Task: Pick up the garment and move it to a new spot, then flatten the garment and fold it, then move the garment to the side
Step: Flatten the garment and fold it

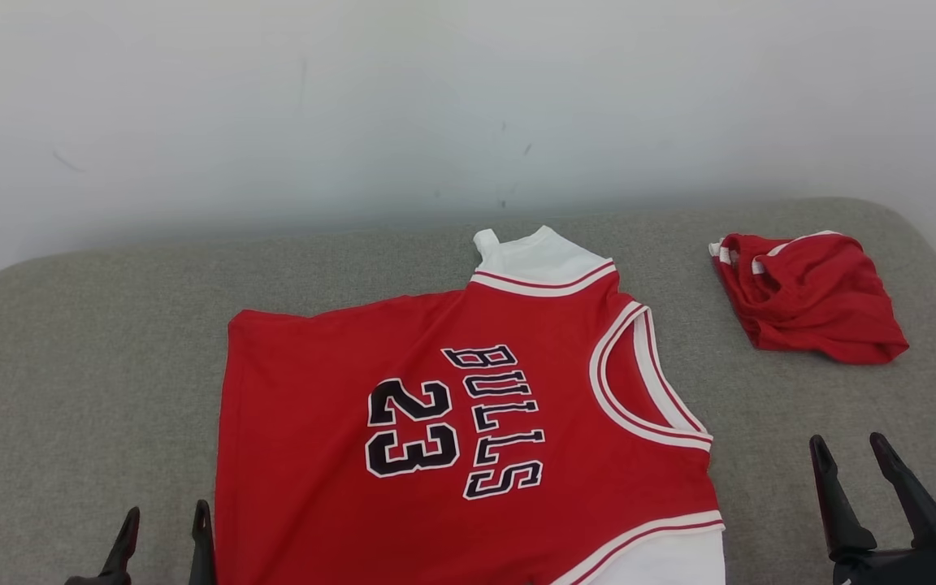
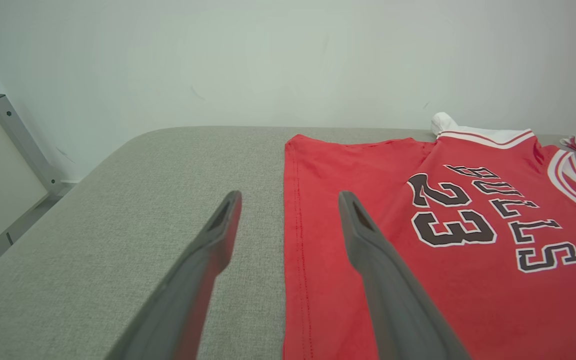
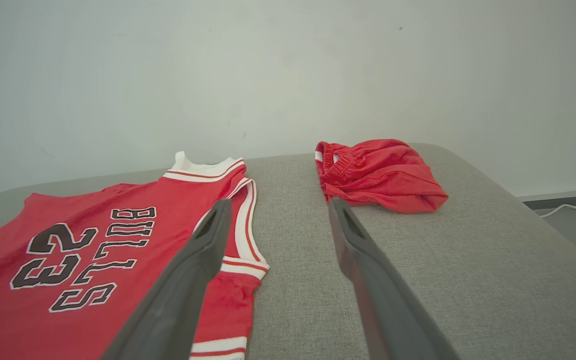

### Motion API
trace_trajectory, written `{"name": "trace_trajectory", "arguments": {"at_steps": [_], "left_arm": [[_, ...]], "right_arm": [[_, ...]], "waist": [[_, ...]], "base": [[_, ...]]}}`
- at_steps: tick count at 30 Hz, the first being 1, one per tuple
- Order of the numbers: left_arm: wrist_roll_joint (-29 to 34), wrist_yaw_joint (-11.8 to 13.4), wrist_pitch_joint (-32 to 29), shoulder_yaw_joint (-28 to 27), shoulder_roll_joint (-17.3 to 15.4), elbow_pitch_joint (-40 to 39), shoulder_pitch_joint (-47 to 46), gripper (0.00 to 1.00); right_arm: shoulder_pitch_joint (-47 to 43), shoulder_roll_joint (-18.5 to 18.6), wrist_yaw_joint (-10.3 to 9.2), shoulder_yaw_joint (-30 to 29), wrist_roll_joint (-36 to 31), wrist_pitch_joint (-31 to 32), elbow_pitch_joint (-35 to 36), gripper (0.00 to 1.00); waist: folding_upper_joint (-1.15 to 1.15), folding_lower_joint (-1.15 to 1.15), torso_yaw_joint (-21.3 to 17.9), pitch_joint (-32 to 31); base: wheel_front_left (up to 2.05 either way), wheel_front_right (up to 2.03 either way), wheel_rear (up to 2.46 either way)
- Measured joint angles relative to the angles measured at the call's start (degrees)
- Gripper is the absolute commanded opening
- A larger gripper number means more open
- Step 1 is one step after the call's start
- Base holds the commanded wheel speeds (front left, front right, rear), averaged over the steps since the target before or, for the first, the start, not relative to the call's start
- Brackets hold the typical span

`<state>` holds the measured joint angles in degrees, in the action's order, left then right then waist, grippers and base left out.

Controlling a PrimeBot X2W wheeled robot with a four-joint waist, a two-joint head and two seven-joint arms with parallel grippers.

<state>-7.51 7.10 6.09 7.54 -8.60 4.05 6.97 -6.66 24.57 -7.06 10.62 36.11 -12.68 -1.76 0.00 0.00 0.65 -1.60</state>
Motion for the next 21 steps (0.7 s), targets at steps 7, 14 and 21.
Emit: {"name": "trace_trajectory", "arguments": {"at_steps": [7,14,21], "left_arm": [[0.5,0.0,-0.5,-0.7,1.1,-0.7,0.8,1.00],[1.4,0.0,-1.1,-1.1,1.3,-1.0,0.8,1.00],[2.2,0.0,-1.5,-1.5,1.4,-1.1,0.9,1.00]], "right_arm": [[0.0,-0.4,-0.01,0.0,-0.8,0.0,0.0,1.00],[0.0,-0.7,-0.01,-0.1,-1.0,0.0,0.1,1.00],[0.0,-0.8,-0.05,-0.5,-1.5,0.0,0.0,1.00]], "waist": [[0.00,0.00,0.1,0.1],[0.00,0.00,0.2,0.0],[0.00,0.00,0.1,0.0]], "base": [[0.00,0.00,0.00],[0.00,0.00,0.00],[0.00,0.00,0.00]]}}
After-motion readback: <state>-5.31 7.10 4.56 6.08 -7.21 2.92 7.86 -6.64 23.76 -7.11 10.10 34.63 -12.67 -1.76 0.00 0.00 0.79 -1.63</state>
